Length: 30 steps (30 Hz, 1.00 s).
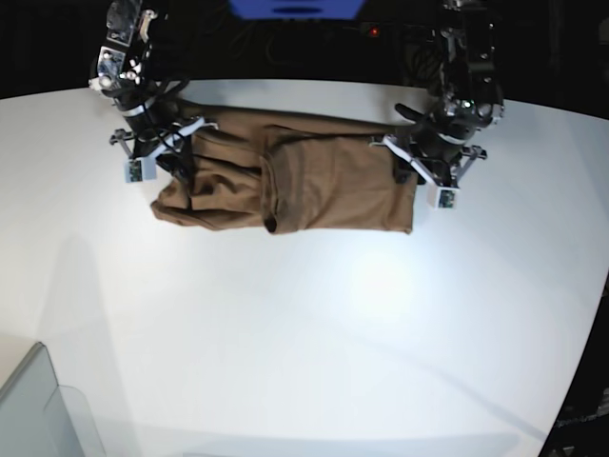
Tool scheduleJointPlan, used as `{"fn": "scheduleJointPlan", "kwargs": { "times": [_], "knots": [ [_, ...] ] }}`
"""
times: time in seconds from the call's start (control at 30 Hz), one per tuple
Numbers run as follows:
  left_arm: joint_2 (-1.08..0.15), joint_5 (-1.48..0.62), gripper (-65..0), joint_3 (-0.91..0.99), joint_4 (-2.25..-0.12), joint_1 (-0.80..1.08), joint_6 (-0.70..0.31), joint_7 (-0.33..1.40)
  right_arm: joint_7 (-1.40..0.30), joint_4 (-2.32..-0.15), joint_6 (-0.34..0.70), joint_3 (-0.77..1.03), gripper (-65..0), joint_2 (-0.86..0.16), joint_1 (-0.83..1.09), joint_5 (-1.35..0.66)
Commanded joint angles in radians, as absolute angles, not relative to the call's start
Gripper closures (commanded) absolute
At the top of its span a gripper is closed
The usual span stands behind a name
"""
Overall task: Layout the t-shirt on the table in an organized manner, then fold the t-shirt properly
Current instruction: 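Regrasp the folded end with the right gripper and press it down, then fold the strip end with the left gripper over toward the right gripper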
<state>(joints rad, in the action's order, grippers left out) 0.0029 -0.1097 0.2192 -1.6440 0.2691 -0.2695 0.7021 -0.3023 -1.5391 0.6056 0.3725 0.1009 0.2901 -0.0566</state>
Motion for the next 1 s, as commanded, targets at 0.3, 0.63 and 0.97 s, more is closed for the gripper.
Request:
{"fn": "scheduleJointPlan", "kwargs": {
  "times": [0.3,0.63,0.97],
  "knots": [
    [0.002,-0.094,-15.2,0.220,-1.653,0.285,-0.262,0.728,-0.318,-1.891,0.613,0.288,0.0,0.143,0.366,-0.042],
    [0.048,-0.094,-15.2,0.213,-1.750,0.283,-0.262,0.734,-0.317,-1.971,0.608,0.081,0.0,0.150,0.360,0.295],
    [0.102,-0.094,-15.2,0.208,-1.801,0.302,-0.262,0.728,-0.314,-2.011,0.608,-0.068,0.0,0.148,0.357,0.302]
  ]
}}
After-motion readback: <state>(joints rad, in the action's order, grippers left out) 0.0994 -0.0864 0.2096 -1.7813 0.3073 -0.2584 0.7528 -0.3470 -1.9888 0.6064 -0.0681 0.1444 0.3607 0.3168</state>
